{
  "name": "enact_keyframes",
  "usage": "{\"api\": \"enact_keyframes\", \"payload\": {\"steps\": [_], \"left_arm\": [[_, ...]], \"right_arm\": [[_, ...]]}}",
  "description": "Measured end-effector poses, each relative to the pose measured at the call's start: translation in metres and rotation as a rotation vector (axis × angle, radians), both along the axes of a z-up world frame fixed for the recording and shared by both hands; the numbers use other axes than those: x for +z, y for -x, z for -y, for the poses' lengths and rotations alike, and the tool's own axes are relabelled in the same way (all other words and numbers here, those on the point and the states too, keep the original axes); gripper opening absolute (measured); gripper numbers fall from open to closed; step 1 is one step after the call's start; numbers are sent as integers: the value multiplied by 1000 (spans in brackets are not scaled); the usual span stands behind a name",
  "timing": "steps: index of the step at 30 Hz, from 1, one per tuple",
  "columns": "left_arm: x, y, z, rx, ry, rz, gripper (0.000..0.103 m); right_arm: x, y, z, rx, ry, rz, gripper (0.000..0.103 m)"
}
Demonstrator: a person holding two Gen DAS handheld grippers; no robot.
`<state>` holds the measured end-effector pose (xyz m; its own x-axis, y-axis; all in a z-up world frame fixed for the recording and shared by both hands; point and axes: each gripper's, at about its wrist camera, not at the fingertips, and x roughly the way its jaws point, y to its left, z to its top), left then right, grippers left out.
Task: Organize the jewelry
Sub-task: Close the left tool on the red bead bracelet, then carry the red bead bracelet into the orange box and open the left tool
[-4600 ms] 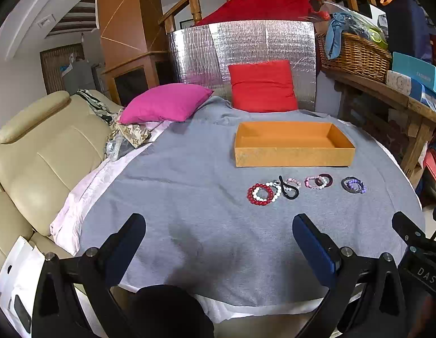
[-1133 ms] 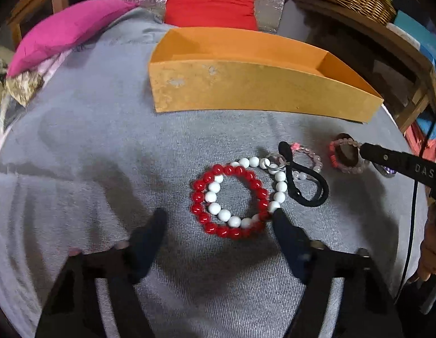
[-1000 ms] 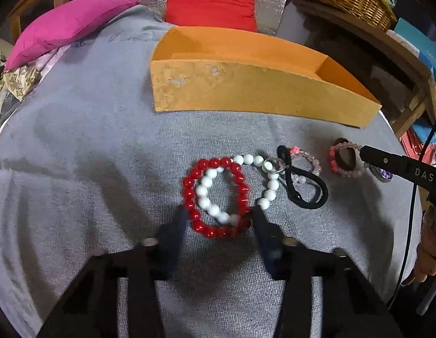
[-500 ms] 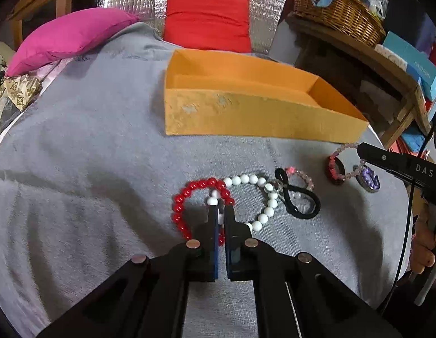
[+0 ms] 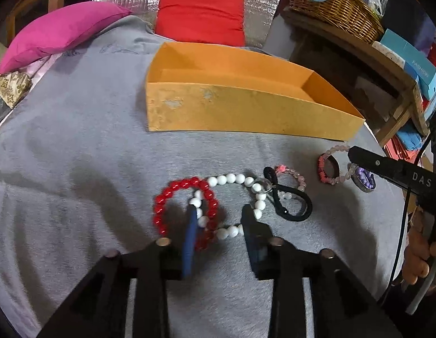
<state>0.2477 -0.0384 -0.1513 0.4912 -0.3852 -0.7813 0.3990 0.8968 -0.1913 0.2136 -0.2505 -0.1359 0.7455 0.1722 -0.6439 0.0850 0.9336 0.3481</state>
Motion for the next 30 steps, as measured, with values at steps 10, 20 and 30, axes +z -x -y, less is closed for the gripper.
{"api": "enact_keyframes", "payload": {"steps": [10,20,30], "left_arm": [[-7,-10,-3,23,-17,8,9],[23,-4,-24,32,86,88,9],[83,-8,-17,-10,232,211,9]], "right_arm": [[-2,0,-1,12,1,-2,8],[15,9,2,23,-32,97,8],[39,0,22,24,-178,226,8]]}}
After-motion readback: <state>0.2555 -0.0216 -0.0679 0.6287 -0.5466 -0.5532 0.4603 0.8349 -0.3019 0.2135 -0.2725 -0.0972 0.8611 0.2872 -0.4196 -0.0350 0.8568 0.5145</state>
